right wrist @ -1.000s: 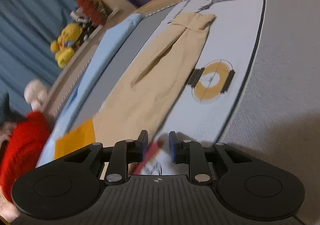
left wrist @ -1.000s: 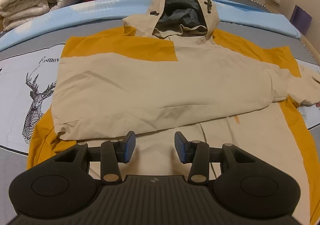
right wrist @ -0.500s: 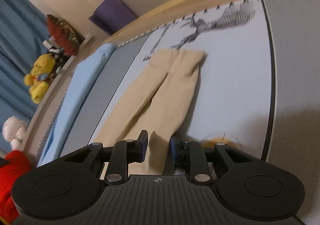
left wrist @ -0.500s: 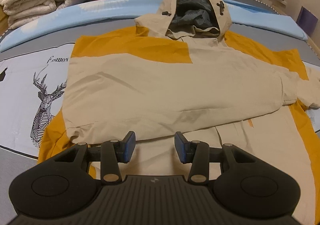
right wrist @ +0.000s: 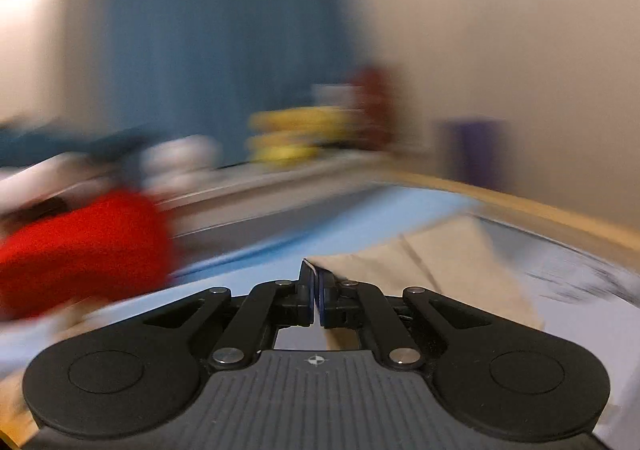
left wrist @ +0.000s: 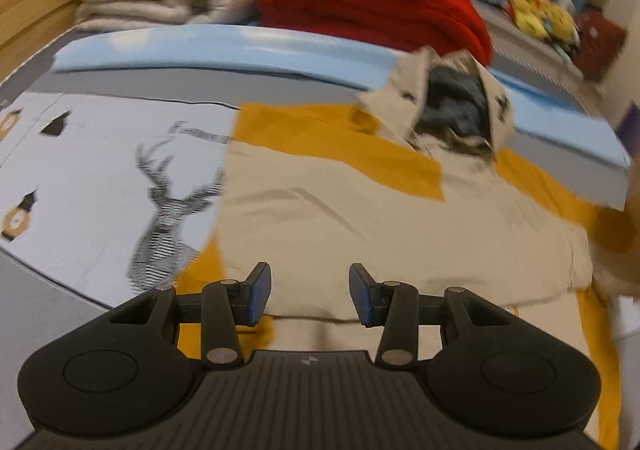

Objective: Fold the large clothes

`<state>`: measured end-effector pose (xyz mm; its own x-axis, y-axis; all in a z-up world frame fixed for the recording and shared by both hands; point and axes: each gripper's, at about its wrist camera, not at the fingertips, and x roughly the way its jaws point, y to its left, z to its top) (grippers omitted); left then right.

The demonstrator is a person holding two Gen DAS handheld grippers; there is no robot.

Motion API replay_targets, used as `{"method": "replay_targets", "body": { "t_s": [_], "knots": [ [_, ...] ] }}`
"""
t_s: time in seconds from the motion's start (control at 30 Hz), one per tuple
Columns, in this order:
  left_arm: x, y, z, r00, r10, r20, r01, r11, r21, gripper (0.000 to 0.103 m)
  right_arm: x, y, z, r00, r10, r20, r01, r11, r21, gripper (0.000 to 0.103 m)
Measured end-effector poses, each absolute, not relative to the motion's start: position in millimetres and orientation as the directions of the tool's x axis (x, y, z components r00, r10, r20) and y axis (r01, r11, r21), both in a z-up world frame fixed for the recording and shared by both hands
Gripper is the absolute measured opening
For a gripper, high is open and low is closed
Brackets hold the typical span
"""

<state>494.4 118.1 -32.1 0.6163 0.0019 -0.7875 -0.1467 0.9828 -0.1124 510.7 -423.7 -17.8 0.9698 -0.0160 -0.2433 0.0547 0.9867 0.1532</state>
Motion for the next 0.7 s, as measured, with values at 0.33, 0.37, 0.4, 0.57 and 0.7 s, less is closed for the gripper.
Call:
{"method": "replay_targets", "body": {
  "t_s": [0.33, 0.37, 0.4, 0.57, 0.7],
  "knots": [
    [485, 178, -20, 0.614, -0.028, -0.789, -0.264, 0.935, -0.238, 0.048, 417, -184, -33, 0.752, 0.462, -0.471, -0.453, 0.88, 0.139, 0.023],
    [485, 181, -20, 0.615, -0.031, -0.788, -0.269, 0.931, -0.246, 0.048, 406, -183, -26, 0.764, 0.446, -0.466, -0.439, 0.889, 0.129, 0.026],
    [485, 182, -21, 0.616, -0.029, -0.787, -0.273, 0.929, -0.248, 0.048, 395, -184, -20, 0.775, 0.432, -0.46, -0.421, 0.897, 0.134, 0.026],
    [490, 184, -33, 0.628, -0.035, -0.777, -0.302, 0.91, -0.285, 0.037, 363, -213, -10, 0.843, 0.324, -0.431, -0.27, 0.946, 0.182, 0.028],
    [498, 180, -48, 0.638, -0.072, -0.766, -0.303, 0.891, -0.337, 0.022, 373, -240, -46, 0.853, 0.223, -0.472, -0.136, 0.968, 0.211, 0.028]
  ]
}}
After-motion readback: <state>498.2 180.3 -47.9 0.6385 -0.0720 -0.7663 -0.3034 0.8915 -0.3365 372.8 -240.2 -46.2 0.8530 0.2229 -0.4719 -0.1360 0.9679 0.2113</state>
